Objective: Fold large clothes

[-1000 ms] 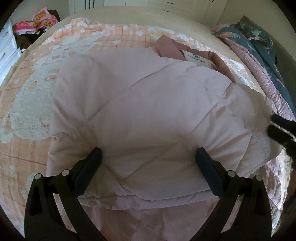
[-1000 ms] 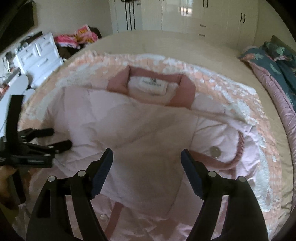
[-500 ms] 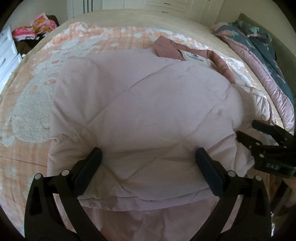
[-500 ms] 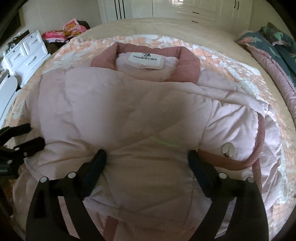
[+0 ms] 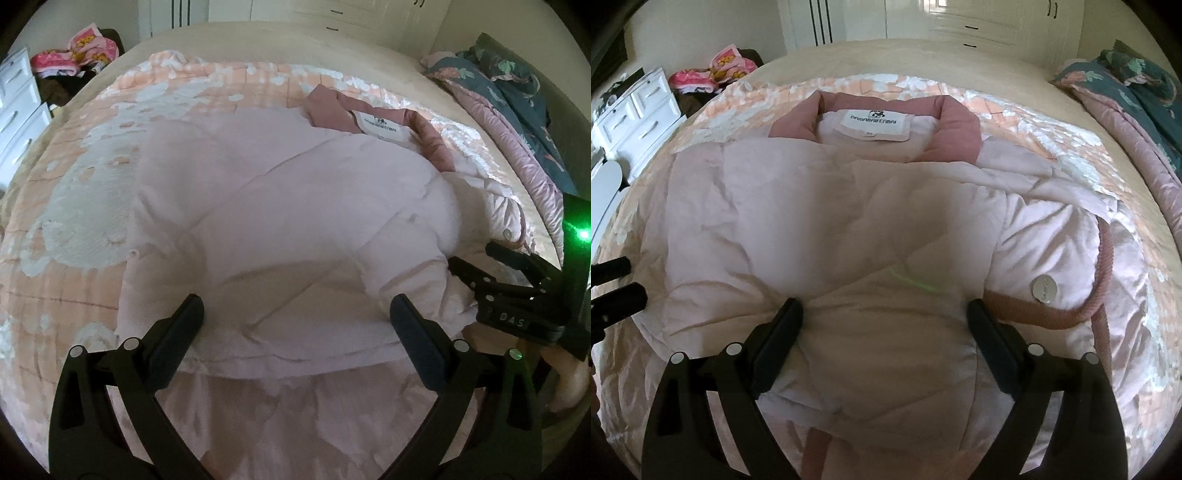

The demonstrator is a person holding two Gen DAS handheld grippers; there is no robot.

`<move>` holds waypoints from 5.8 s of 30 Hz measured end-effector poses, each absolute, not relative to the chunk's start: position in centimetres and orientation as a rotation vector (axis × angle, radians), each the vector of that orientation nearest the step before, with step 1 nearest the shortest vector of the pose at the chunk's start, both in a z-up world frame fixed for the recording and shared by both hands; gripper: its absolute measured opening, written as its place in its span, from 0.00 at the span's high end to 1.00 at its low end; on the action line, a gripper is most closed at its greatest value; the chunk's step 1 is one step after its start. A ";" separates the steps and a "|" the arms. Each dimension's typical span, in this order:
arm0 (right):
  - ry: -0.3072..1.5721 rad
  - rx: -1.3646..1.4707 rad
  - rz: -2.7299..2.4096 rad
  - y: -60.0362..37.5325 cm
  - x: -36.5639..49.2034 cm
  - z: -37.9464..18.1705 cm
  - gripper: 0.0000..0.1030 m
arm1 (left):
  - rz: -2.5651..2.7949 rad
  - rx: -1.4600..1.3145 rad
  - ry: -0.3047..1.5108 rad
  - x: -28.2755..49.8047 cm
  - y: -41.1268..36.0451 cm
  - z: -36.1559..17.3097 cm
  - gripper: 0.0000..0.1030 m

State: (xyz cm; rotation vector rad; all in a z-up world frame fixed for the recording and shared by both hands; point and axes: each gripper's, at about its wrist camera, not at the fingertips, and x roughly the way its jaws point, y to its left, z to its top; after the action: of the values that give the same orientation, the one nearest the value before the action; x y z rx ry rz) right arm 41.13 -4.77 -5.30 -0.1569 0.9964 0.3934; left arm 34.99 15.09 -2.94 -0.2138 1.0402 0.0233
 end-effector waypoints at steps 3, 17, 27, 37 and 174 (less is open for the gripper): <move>0.996 -0.147 0.394 -5.1 40.5 -5.0 0.12 | 0.018 -0.222 1.034 34.4 15.0 -2.4 0.08; 1.012 -0.089 0.388 -6.8 38.2 -4.5 0.07 | 0.028 -0.210 1.012 32.2 14.8 -0.6 0.08; 1.005 -0.056 0.396 -7.9 36.6 -3.9 0.07 | 0.028 -0.202 1.010 30.6 14.6 0.0 0.08; 0.936 0.055 0.466 -9.6 34.2 -0.4 0.07 | 0.032 -0.199 0.989 29.1 14.2 1.4 0.08; 1.082 0.097 0.289 -34.4 8.5 -6.8 0.04 | 0.197 -0.230 1.002 2.4 16.8 -6.4 0.08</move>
State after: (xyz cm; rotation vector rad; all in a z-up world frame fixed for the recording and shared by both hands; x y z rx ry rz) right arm 8.49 -34.36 -6.76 0.0974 1.0815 0.2886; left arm 2.45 16.80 -6.38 -0.2303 1.0023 0.1971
